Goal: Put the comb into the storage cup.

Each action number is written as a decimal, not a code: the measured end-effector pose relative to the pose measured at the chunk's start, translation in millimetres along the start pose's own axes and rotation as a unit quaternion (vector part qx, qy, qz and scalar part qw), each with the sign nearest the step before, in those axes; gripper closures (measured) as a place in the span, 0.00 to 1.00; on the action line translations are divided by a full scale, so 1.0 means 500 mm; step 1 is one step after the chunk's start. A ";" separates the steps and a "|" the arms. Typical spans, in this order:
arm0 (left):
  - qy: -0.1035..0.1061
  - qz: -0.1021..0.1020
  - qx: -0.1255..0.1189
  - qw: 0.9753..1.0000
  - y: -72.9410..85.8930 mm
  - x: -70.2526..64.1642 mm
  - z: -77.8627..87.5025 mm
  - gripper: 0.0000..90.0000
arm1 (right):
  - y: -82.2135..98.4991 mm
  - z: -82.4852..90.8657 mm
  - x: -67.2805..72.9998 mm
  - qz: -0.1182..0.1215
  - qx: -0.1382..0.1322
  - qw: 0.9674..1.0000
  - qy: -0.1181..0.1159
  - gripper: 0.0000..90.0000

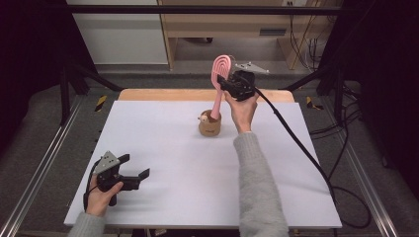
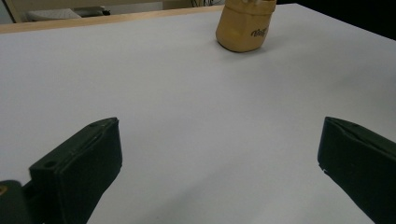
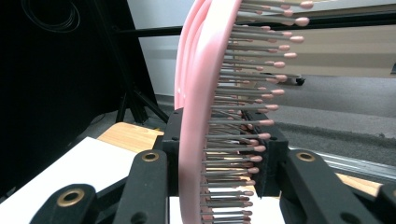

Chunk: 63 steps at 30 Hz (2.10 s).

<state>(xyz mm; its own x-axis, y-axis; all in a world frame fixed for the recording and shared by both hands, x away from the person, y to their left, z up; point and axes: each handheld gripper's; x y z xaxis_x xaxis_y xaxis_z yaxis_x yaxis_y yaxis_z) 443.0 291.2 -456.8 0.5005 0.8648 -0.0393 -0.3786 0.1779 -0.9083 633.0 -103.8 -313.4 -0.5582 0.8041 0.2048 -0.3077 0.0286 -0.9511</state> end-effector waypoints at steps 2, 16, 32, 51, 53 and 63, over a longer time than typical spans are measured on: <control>0.000 0.000 0.000 1.000 0.000 0.000 0.000 0.00 | 0.002 -0.005 0.000 0.001 0.002 1.000 0.001 0.71; 0.000 0.000 0.001 1.000 0.001 -0.001 -0.002 0.00 | 0.027 -0.032 0.002 0.006 0.019 1.000 0.011 0.71; 0.000 0.000 0.001 1.000 0.000 -0.001 -0.001 0.00 | 0.061 -0.056 0.012 -0.001 0.043 0.999 0.015 0.71; 0.000 0.000 0.001 1.000 0.001 -0.002 -0.002 0.00 | 0.088 -0.062 -0.001 -0.016 0.056 0.998 0.020 0.71; 0.000 0.001 0.002 1.000 0.001 -0.002 -0.002 0.00 | 0.090 -0.062 -0.001 -0.017 0.057 0.998 0.021 0.71; 0.000 -0.001 0.002 1.000 0.001 -0.003 -0.003 0.00 | 0.100 -0.068 -0.007 -0.026 0.063 0.997 0.024 0.71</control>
<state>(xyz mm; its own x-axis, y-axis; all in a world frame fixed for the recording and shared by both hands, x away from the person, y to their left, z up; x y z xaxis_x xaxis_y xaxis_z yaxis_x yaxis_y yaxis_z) 443.3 289.5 -457.7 0.5005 0.8649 -0.0377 -0.3807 0.1808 -0.9069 645.6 -84.9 -369.4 -0.5015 0.8315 0.2391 -0.4322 -0.0013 -0.9018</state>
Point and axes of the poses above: each handheld gripper's, and its own axes: z roughly backward along the jaws, y roughly out of its underside, x roughly to its left, and after that the axes turned 8 degrees about -y, right-handed
